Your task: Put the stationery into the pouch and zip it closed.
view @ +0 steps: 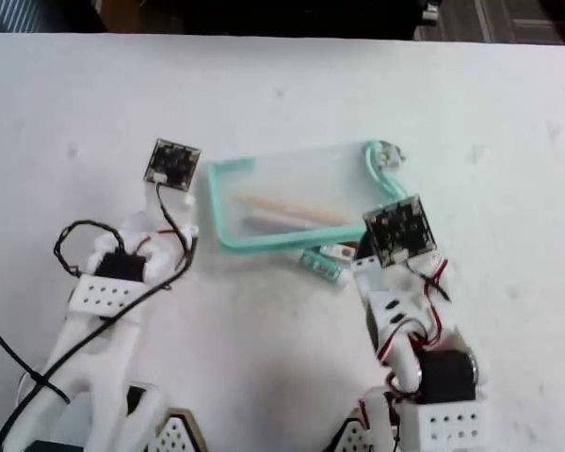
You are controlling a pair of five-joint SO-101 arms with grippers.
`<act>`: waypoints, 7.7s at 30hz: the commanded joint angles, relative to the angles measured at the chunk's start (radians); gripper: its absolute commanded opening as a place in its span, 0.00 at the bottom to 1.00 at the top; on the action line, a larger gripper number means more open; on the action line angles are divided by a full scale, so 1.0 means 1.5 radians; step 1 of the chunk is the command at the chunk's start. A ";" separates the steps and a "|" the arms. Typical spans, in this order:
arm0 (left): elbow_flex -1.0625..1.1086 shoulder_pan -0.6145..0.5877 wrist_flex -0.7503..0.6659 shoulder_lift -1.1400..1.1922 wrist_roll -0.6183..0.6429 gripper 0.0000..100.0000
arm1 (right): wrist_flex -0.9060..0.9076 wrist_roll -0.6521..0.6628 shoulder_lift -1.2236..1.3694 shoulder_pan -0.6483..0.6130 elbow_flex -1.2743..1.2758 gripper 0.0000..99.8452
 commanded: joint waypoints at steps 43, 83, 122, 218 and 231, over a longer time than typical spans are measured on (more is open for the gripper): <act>0.081 -0.019 -0.207 -0.003 0.000 0.02 | 0.140 -0.133 0.850 0.083 -0.745 0.07; 0.079 -0.015 -0.207 0.002 0.000 0.02 | 0.129 -0.041 1.304 0.091 -1.011 0.04; 0.082 -0.011 -0.199 -0.004 0.000 0.02 | 0.323 -0.036 0.698 -0.113 -1.027 0.02; 0.078 -0.024 -0.182 -0.004 0.004 0.02 | 0.348 -0.042 0.531 -0.366 -1.090 0.02; -0.008 -0.078 -0.058 -0.005 0.005 0.03 | 0.352 -0.042 0.523 -0.366 -1.090 0.02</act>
